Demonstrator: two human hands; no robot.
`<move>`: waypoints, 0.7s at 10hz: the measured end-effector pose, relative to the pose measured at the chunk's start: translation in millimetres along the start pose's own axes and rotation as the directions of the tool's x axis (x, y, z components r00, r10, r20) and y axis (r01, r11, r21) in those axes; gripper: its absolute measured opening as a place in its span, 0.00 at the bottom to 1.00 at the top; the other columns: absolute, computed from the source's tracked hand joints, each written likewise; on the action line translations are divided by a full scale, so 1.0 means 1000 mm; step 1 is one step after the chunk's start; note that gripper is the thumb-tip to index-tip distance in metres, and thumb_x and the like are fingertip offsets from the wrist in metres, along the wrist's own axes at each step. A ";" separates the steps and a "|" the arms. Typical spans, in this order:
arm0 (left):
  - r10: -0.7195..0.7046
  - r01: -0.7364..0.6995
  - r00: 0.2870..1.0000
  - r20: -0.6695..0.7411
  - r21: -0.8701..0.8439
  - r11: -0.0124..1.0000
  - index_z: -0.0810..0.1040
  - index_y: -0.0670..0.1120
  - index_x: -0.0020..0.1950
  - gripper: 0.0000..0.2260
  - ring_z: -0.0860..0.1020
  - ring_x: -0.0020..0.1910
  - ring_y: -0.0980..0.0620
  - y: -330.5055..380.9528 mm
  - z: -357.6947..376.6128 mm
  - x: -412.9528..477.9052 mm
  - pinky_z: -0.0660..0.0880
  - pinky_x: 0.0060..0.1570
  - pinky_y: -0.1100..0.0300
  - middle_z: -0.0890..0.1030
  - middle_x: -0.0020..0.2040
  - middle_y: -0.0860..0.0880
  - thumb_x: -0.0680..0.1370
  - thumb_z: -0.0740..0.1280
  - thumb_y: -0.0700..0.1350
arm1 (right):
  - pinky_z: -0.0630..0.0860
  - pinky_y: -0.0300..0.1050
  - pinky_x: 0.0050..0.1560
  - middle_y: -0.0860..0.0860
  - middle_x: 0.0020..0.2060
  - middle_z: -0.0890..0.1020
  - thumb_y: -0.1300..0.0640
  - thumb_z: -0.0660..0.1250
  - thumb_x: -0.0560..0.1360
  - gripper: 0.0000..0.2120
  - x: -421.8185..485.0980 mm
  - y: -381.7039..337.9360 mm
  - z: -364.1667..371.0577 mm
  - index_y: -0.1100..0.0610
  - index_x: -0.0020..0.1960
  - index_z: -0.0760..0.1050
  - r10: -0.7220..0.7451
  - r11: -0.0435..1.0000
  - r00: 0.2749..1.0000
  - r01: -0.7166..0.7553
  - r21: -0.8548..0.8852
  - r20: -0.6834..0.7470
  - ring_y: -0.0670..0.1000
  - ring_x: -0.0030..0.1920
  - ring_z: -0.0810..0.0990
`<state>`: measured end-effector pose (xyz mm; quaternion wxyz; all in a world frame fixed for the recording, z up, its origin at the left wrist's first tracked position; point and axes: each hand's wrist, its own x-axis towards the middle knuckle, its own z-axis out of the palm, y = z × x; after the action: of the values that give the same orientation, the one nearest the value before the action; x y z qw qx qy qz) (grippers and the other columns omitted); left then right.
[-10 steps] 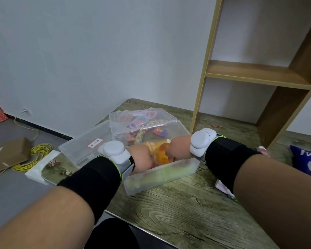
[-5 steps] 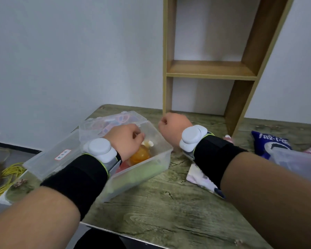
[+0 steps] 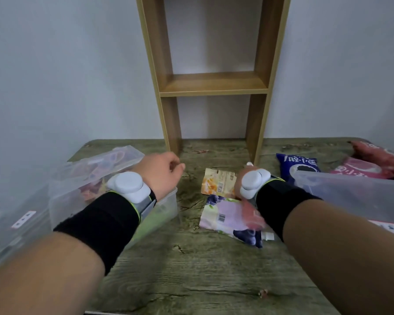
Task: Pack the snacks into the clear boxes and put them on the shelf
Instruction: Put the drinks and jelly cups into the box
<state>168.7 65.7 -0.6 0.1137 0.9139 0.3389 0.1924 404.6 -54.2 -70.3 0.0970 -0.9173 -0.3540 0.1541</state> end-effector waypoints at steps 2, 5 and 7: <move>-0.049 0.049 0.999 -0.010 0.012 0.999 0.79 0.53 0.54 0.12 0.79 0.46 0.51 -0.015 -0.006 -0.007 0.73 0.44 0.58 0.82 0.47 0.54 0.79 0.61 0.57 | 0.74 0.51 0.61 0.58 0.62 0.78 0.45 0.72 0.69 0.31 0.031 0.017 0.018 0.59 0.67 0.73 0.016 1.000 0.999 -0.015 -0.004 0.051 0.57 0.61 0.77; -0.211 0.220 0.972 -0.102 0.077 0.973 0.78 0.53 0.47 0.10 0.79 0.41 0.47 -0.058 -0.048 -0.031 0.76 0.43 0.55 0.82 0.41 0.52 0.79 0.58 0.52 | 0.71 0.39 0.30 0.50 0.34 0.78 0.63 0.63 0.67 0.43 -0.041 -0.073 -0.040 0.41 0.77 0.52 -0.240 0.970 0.962 0.233 -0.067 -0.134 0.51 0.31 0.76; -0.307 0.319 0.933 -0.189 0.039 0.947 0.79 0.53 0.48 0.10 0.74 0.40 0.47 -0.099 -0.074 -0.056 0.68 0.39 0.57 0.81 0.41 0.51 0.78 0.58 0.51 | 0.64 0.54 0.49 0.51 0.49 0.76 0.61 0.60 0.70 0.20 -0.075 -0.142 -0.042 0.44 0.57 0.74 -0.523 0.825 0.828 0.432 -0.364 -0.204 0.58 0.54 0.72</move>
<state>41.2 108.4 17.2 0.0799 0.8304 0.4954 0.2420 279.0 -4.6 25.5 0.0430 -0.8139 -0.5752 -0.0701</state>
